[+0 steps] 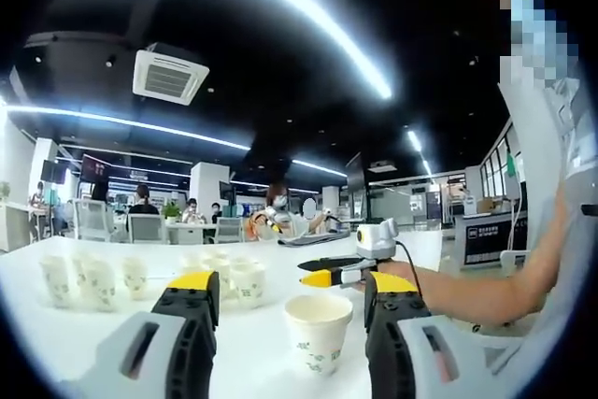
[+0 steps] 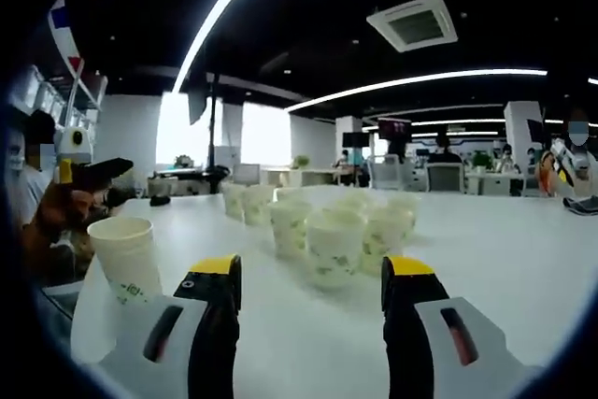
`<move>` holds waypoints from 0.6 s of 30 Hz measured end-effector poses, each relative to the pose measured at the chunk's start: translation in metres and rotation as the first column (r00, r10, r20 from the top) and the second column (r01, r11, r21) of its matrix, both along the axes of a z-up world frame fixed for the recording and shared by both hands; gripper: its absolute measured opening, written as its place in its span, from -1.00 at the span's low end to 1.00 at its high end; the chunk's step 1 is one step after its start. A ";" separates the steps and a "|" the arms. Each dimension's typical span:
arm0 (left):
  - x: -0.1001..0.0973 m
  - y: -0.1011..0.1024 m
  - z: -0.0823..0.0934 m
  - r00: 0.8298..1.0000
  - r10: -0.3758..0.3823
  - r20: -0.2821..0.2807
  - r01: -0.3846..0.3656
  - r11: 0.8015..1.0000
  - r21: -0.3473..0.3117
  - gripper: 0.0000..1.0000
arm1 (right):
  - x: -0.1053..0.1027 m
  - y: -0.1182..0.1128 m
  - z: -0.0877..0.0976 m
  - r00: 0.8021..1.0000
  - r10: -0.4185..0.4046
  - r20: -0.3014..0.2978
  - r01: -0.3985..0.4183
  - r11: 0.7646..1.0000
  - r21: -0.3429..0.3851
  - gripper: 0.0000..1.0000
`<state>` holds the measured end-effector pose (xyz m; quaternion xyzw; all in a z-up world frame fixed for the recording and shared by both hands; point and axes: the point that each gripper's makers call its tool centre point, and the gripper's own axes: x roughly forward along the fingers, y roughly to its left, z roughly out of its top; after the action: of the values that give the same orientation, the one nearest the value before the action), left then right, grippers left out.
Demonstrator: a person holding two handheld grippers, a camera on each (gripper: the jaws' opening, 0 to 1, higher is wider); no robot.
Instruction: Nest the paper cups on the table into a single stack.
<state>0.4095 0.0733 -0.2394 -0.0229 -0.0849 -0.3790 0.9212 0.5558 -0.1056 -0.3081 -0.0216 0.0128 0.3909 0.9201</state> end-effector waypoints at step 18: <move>-0.005 0.001 0.010 1.000 0.010 0.029 -0.010 1.000 0.004 0.33 | 0.027 0.019 -0.007 1.000 0.012 -0.025 -0.013 0.997 -0.071 0.50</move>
<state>0.4042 0.0746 -0.2296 -0.0149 -0.0977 -0.3750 0.9218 0.5826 -0.0868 -0.3151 -0.0495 0.0377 0.3961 0.9161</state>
